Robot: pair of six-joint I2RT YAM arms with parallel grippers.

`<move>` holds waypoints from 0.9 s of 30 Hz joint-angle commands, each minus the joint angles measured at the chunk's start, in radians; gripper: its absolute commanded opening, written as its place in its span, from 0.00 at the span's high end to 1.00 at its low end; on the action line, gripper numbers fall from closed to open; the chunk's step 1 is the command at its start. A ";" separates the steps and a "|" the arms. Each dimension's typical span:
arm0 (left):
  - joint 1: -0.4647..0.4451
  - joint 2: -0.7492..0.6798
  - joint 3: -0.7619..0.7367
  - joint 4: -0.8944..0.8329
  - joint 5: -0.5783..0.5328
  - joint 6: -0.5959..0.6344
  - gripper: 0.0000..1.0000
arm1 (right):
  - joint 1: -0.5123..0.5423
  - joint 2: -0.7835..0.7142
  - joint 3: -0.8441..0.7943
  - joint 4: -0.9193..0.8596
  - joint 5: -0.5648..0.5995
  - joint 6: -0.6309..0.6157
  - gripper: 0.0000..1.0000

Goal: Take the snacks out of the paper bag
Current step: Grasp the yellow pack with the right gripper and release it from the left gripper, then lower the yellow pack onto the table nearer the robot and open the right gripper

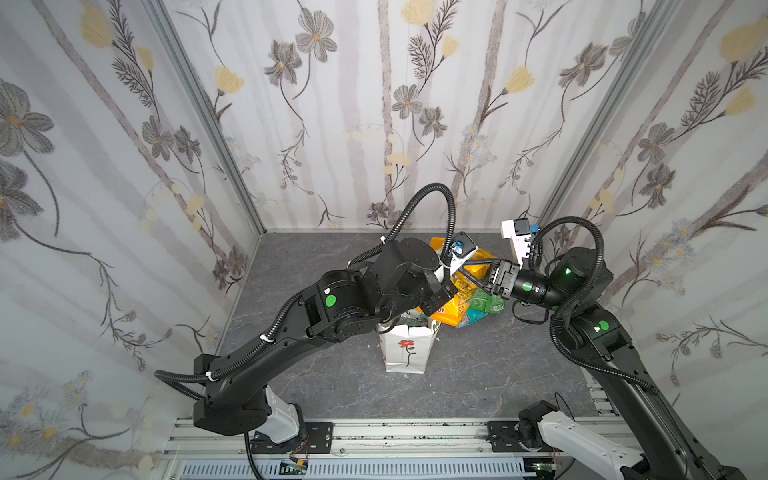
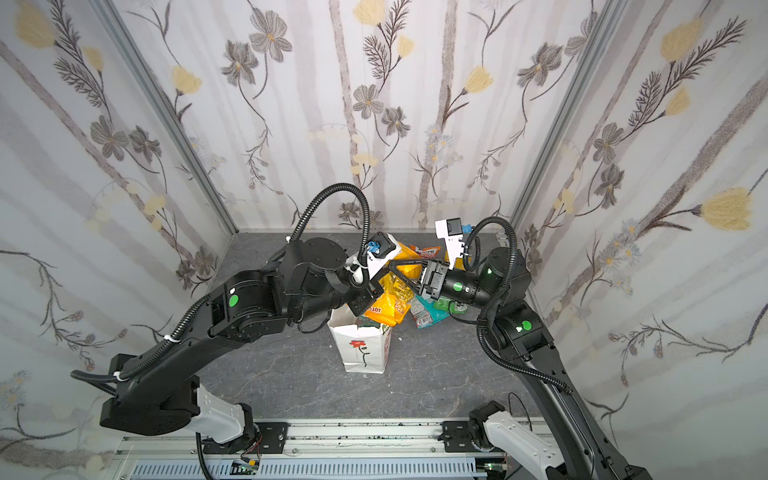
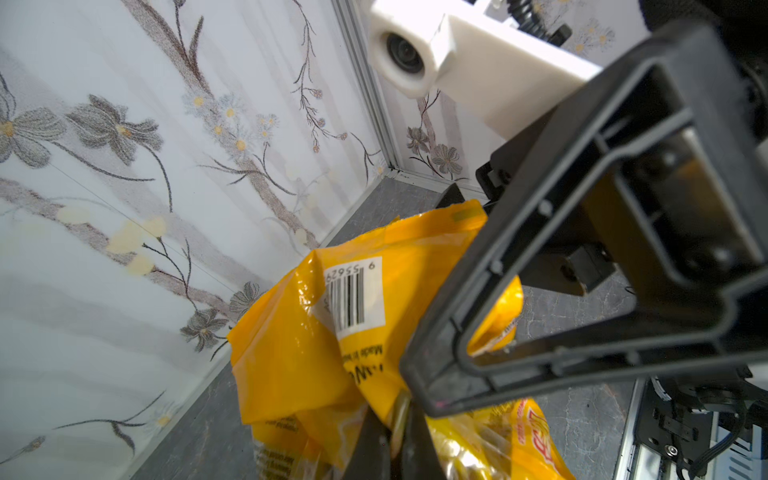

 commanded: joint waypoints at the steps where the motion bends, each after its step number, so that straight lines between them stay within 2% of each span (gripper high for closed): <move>1: -0.005 0.007 0.017 0.073 -0.044 0.043 1.00 | 0.004 0.000 0.000 0.084 -0.027 0.028 0.24; 5: -0.009 0.010 0.016 0.074 -0.048 0.046 1.00 | 0.005 -0.003 0.000 0.095 -0.009 0.028 0.46; 8: -0.013 0.005 0.009 0.080 -0.059 0.048 0.99 | 0.004 0.001 0.001 0.104 -0.004 0.033 0.58; 14: -0.022 -0.027 -0.016 0.105 -0.072 0.048 0.73 | 0.002 0.009 0.017 0.122 0.020 0.042 0.75; 17: -0.028 -0.055 -0.047 0.142 -0.075 0.042 0.64 | -0.003 0.014 0.033 0.127 0.029 0.040 0.85; 22: -0.049 -0.134 -0.136 0.221 -0.063 0.033 0.44 | -0.047 0.012 0.058 0.127 0.025 0.042 0.96; 27: -0.058 -0.220 -0.230 0.266 -0.065 -0.012 0.32 | -0.165 0.001 0.088 0.127 -0.021 0.054 1.00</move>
